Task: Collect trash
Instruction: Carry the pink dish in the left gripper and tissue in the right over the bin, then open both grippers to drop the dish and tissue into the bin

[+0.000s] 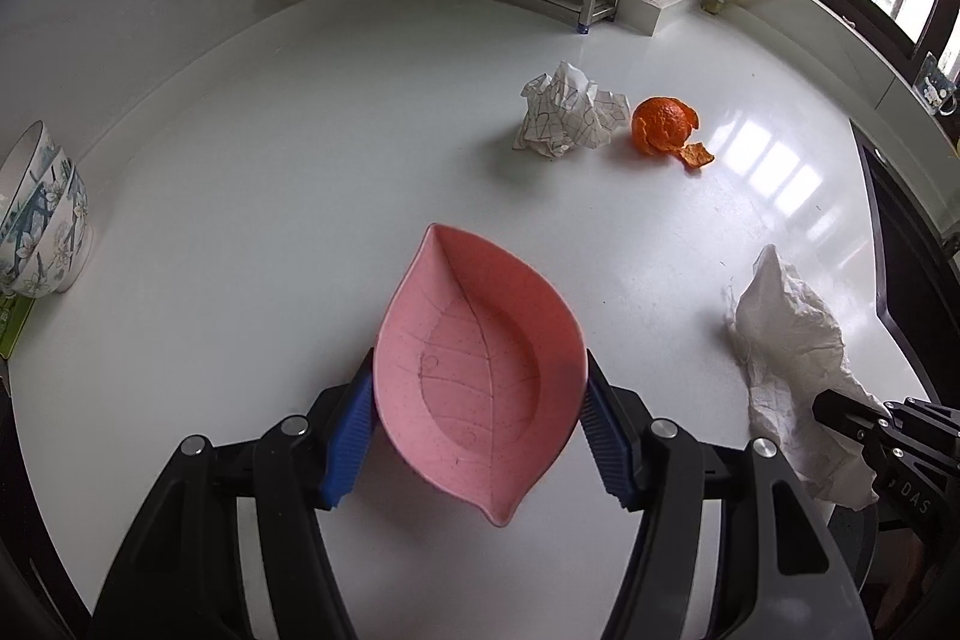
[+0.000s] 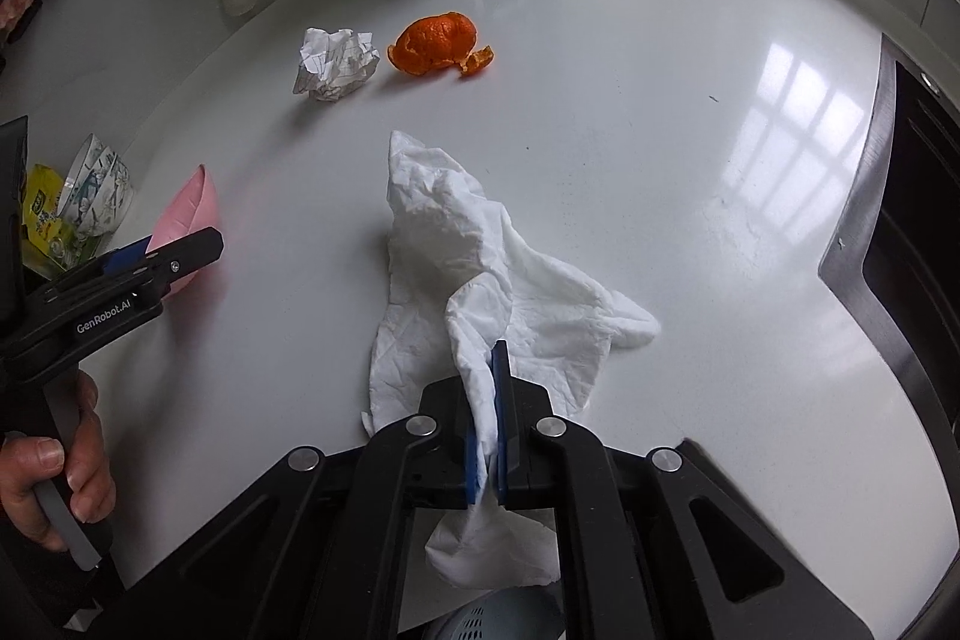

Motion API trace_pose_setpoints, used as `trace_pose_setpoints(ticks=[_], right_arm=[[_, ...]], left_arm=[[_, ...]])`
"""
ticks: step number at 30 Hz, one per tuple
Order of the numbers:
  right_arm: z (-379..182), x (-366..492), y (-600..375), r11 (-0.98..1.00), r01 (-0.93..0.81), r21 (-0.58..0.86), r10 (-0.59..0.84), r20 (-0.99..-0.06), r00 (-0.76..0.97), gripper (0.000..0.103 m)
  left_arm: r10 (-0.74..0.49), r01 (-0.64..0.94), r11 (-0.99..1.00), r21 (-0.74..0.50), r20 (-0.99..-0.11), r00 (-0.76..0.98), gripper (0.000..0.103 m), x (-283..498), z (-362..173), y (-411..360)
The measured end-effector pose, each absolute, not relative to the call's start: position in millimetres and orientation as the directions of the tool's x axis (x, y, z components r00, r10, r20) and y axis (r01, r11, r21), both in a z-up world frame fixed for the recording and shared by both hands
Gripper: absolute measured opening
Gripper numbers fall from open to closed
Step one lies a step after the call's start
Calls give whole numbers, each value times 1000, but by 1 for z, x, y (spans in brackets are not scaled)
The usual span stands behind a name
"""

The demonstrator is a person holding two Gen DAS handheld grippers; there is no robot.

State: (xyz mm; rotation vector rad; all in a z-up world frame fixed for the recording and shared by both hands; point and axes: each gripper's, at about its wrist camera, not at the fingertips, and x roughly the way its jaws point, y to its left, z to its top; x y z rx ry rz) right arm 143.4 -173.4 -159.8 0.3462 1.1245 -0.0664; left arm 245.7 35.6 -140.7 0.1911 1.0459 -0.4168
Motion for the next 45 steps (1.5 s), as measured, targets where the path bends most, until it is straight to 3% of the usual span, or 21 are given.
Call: trace_pose_setpoints(ticks=[25, 45], right_arm=[[-152, -26, -229, 959, 122, 257, 188, -896, 403, 4], [-205, -104, -259, 954, 95, 285, 253, -932, 260, 4]], left_arm=[[-299, 483, 872, -78, -867, 399, 61, 57, -116, -46], [-229, 487, 871, -70, -934, 274, 61, -37, -176, -93]])
